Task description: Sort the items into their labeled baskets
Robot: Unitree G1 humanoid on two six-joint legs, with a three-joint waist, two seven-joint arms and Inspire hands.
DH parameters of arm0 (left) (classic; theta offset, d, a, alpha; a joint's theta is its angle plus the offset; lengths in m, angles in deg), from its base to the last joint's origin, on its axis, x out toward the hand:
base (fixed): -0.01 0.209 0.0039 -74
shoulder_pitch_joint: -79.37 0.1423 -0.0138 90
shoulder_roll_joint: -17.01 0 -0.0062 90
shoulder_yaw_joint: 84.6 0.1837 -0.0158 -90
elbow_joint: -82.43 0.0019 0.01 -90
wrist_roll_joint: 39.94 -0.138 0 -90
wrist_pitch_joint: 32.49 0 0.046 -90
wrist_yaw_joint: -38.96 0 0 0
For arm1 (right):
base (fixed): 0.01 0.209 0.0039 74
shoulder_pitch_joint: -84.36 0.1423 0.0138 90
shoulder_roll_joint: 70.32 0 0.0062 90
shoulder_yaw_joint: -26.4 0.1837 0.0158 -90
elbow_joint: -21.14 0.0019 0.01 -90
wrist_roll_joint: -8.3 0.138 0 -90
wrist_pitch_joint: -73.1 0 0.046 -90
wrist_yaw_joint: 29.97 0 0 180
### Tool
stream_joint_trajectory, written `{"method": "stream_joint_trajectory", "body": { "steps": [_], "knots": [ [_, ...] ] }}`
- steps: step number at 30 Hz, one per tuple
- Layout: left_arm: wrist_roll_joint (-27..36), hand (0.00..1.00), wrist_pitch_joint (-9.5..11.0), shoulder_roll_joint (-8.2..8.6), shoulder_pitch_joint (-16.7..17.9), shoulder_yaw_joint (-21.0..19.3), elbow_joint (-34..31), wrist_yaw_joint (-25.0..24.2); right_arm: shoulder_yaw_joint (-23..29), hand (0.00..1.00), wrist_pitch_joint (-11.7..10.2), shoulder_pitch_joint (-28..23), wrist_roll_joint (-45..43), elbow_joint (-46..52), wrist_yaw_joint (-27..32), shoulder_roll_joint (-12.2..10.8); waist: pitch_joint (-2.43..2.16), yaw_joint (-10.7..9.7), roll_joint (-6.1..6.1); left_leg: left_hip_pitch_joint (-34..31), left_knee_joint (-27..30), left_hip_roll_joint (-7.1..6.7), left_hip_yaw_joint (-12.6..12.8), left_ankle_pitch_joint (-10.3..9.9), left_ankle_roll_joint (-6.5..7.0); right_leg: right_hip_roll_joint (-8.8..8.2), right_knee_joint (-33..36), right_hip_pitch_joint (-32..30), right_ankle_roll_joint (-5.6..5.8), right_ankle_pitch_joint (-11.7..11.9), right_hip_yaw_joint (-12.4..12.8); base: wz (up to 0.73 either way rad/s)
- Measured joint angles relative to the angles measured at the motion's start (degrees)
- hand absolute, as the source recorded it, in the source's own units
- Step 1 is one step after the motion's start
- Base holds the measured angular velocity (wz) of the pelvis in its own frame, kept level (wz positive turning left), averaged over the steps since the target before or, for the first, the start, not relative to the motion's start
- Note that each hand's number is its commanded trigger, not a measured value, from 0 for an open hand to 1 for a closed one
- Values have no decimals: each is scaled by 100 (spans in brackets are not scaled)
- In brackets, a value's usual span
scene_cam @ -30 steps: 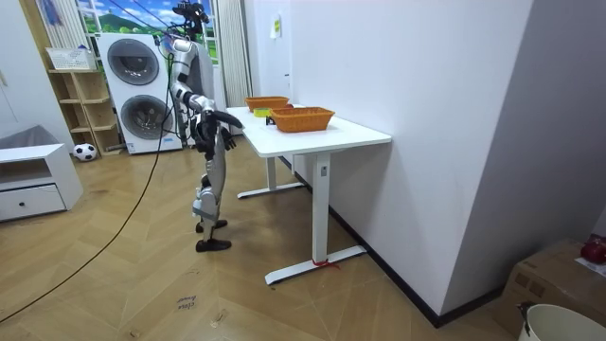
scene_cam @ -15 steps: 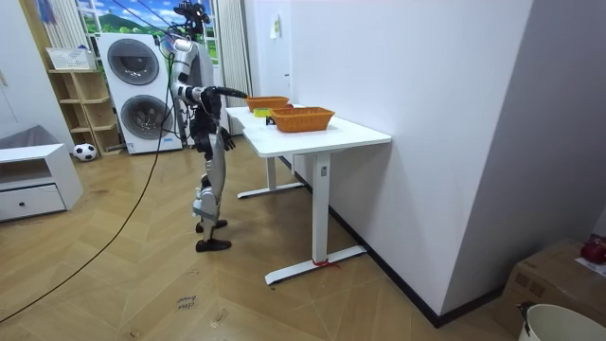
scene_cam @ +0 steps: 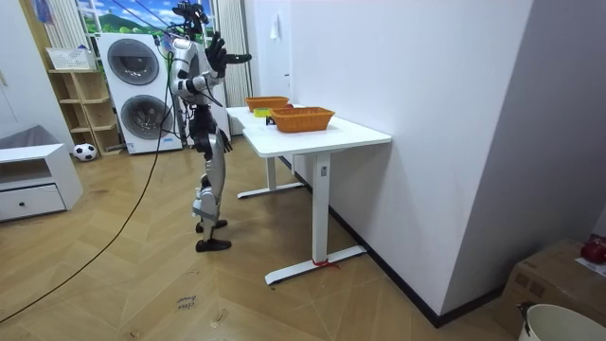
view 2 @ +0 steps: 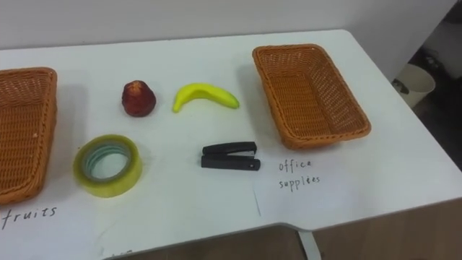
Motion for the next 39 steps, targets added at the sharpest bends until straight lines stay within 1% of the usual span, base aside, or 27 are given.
{"method": "stream_joint_trajectory", "body": {
  "steps": [2, 4, 7, 9, 10, 12, 13, 16, 19, 21, 24, 26, 28, 29, 30, 31, 33, 34, 35, 36, 39],
  "knots": [
    [-30, 0, 0, -3, -11, -42, 16, 0, 7, 0, 0, 167, -1, 197, 2, 34, -12, 48, 18, 9, 0, 7, 0, 0, 0, 8, 2, 6, -2, 1, -2, -2],
    [-95, 0, 0, -16, -75, -57, 102, 1, -19, 0, 0, 353, -4, 436, -21, 110, -17, 117, 19, 17, 8, 14, -8, 1, -1, 8, 1, 20, -3, 2, -59, 4],
    [-97, 0, 0, -23, -95, -53, 113, -2, -30, 0, 1, 422, -5, 557, -96, 178, -23, 211, 5, 20, 29, 17, -29, 2, -2, 4, -1, 33, -3, 2, -92, 5],
    [-107, 0, -22, -44, -89, -50, 226, -3, -99, 0, 5, 523, -76, 615, -245, 198, 7, 242, -43, 14, 32, 18, -40, 2, -3, 3, -6, 54, -3, 2, -104, 5],
    [-131, 0, -37, -44, -76, -49, 235, -3, -105, 0, 7, 545, -119, 629, -286, 198, 10, 242, -52, 10, 33, 17, -43, 2, -3, 0, -7, 53, -3, 2, -116, 8],
    [-263, 0, -88, -45, -58, -41, 237, -3, -161, 0, 10, 659, -369, 740, -408, 207, 15, 240, -61, -8, 28, 20, -75, 1, -3, -18, -4, 51, -3, 2, -267, 7],
    [-317, 0, -122, -48, -53, -41, 236, -1, -179, 0, 10, 760, -488, 759, -468, 228, 20, 238, -52, -16, 26, 33, -94, 1, -3, -23, -4, 52, -3, 2, -298, 5],
    [-446, 0, -154, -51, -76, -39, 239, -1, -272, 0, 10, 982, -498, 827, -567, 278, 16, 230, -52, -16, 35, 22, -159, 2, -4, -26, -8, 97, -3, 2, -398, 14],
    [-548, 0, -150, -51, -133, -40, 242, -1, -369, 0, 10, 1118, -595, 855, -743, 299, 13, 313, -35, 9, 33, 31, -160, 3, -6, -12, -8, 117, -3, 2, -392, 2],
    [-601, 0, -146, -51, -138, -33, 241, 20, -565, 0, 10, 1149, -645, 856, -909, 402, 15, 386, -25, 18, 38, 31, -159, 4, -8, -11, -10, 122, -3, 2, -386, 0],
    [-614, 0, -151, -53, -129, 19, 251, 51, -832, 0, 37, 1222, -681, 855, -1165, 439, 21, 417, -34, 8, 98, 24, -174, 4, -8, -29, -11, 121, -3, 2, -411, 0],
    [-615, 0, -160, -61, -117, 18, 255, 51, -890, 0, 90, 1289, -686, 855, -1326, 439, 25, 422, -46, 0, 109, 22, -207, 4, -8, -37, -13, 128, -3, 2, -457, 7],
    [-615, 0, -170, -66, -87, 14, 254, 50, -922, 0, 144, 1330, -688, 853, -1445, 439, 22, 440, -66, -5, 121, 20, -227, 4, -8, -46, -11, 141, -3, 2, -534, 8],
    [-624, 0, -185, -63, -62, 12, 251, 44, -943, 0, 188, 1410, -740, 849, -1517, 441, 21, 499, -78, -7, 125, 21, -232, 4, -8, -49, -9, 138, -3, 2, -555, 0],
    [-638, 0, -207, -59, -57, 7, 253, 44, -999, 0, 246, 1546, -944, 846, -1538, 445, 27, 516, -89, -15, 126, 24, -228, 4, -8, -50, -9, 124, -3, 2, -564, -5],
    [-638, 0, -209, -61, -60, 4, 247, 45, -1051, 0, 247, 1651, -1124, 842, -1591, 464, 35, 524, -109, -30, 132, 32, -214, 5, -8, -49, -9, 114, -5, 3, -570, 0],
    [-645, 0, -209, -62, -58, -7, 244, 46, -1162, 0, 253, 1738, -1356, 842, -1703, 487, 23, 549, -154, -49, 132, 35, -227, 6, -10, -45, -8, 128, -8, 4, -590, 4],
    [-646, 0, -209, -66, -58, -16, 245, 49, -1200, 0, 257, 1744, -1503, 842, -1801, 488, 2, 549, -188, -65, 135, 36, -253, 5, -10, -45, -9, 134, -8, 4, -614, 10],
    [-646, 0, -209, -66, -62, -22, 244, 49, -1201, 0, 258, 1744, -1588, 842, -1850, 488, 2, 547, -192, -74, 138, 37, -261, 5, -10, -45, -9, 132, -10, 5, -621, 10],
    [-645, 0, -208, -68, -63, -34, 243, 49, -1201, 0, 258, 1746, -1686, 842, -1938, 492, -7, 555, -233, -79, 143, 37, -268, 5, -10, -46, -8, 134, -14, 8, -640, 6],
    [-645, 0, -209, -79, -66, -35, 244, 49, -1216, 0, 258, 1746, -1849, 842, -2103, 492, 12, 547, -296, -86, 164, 32, -298, 5, -10, -48, -10, 154, -18, 12, -666, 5]
  ]
}}
